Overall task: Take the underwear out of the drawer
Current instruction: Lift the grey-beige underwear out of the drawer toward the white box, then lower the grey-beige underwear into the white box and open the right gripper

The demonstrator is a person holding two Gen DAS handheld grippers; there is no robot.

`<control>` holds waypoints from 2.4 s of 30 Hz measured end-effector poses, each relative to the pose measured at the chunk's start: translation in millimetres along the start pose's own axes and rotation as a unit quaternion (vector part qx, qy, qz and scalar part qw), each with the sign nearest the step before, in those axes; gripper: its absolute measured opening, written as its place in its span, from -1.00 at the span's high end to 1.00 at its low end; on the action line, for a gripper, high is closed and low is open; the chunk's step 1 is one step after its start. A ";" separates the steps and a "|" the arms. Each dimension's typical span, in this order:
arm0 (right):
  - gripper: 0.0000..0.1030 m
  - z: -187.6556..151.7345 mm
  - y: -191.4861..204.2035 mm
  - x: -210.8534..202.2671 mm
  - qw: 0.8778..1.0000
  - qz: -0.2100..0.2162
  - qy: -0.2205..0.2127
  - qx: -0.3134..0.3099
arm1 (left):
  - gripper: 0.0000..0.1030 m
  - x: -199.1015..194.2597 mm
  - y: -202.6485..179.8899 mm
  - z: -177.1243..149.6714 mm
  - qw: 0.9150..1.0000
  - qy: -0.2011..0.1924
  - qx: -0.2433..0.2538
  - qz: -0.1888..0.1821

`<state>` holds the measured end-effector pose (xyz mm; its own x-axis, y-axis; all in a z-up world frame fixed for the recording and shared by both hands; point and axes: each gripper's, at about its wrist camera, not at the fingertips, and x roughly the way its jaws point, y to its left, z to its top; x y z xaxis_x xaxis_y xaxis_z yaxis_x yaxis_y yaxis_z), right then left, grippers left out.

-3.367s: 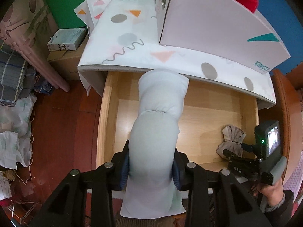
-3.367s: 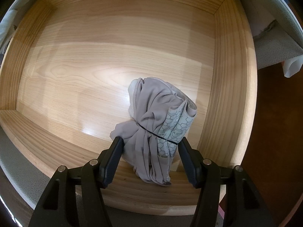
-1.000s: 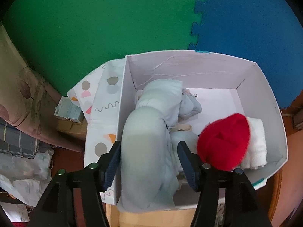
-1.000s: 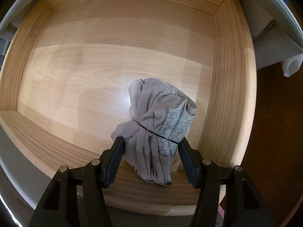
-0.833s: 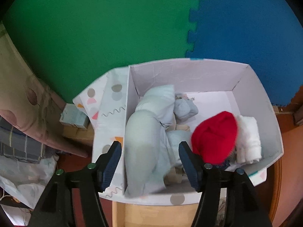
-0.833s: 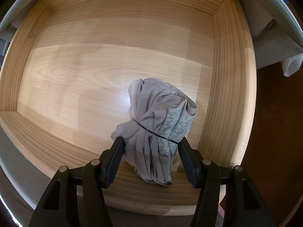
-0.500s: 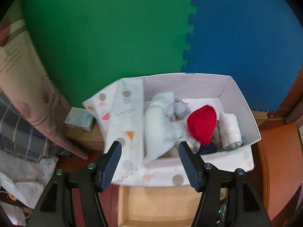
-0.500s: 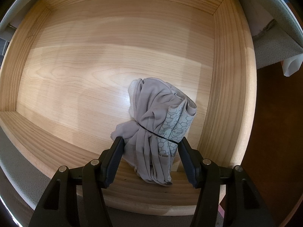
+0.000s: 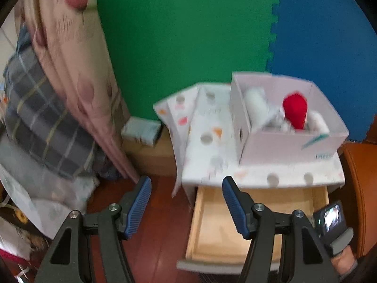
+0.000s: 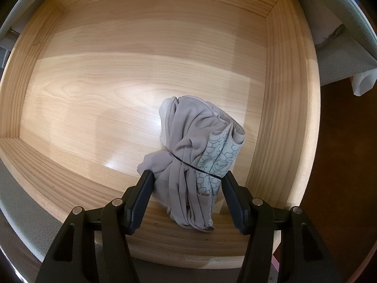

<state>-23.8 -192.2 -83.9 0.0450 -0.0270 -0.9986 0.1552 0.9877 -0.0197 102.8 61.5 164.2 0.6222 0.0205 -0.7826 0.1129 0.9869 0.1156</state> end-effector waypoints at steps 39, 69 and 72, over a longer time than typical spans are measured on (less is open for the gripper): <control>0.20 -40.8 -7.4 -47.4 0.989 -0.017 -0.147 -0.017 | -0.25 121.7 -71.1 -143.8 0.996 0.080 0.019 0.025; 0.20 104.5 -43.3 -271.5 0.935 0.006 -0.352 0.051 | -0.25 118.3 -66.1 -143.8 0.997 0.072 0.000 0.013; 0.19 130.6 -39.6 -256.6 0.941 -0.002 -0.332 0.061 | -0.25 118.2 -66.5 -143.9 0.997 0.072 -0.001 0.008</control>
<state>87.4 -244.5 179.4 0.6456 -0.1602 -0.7466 0.2661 0.9637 0.0233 57.4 21.4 -24.1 0.5062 0.0596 -0.8604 0.1022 0.9864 0.1284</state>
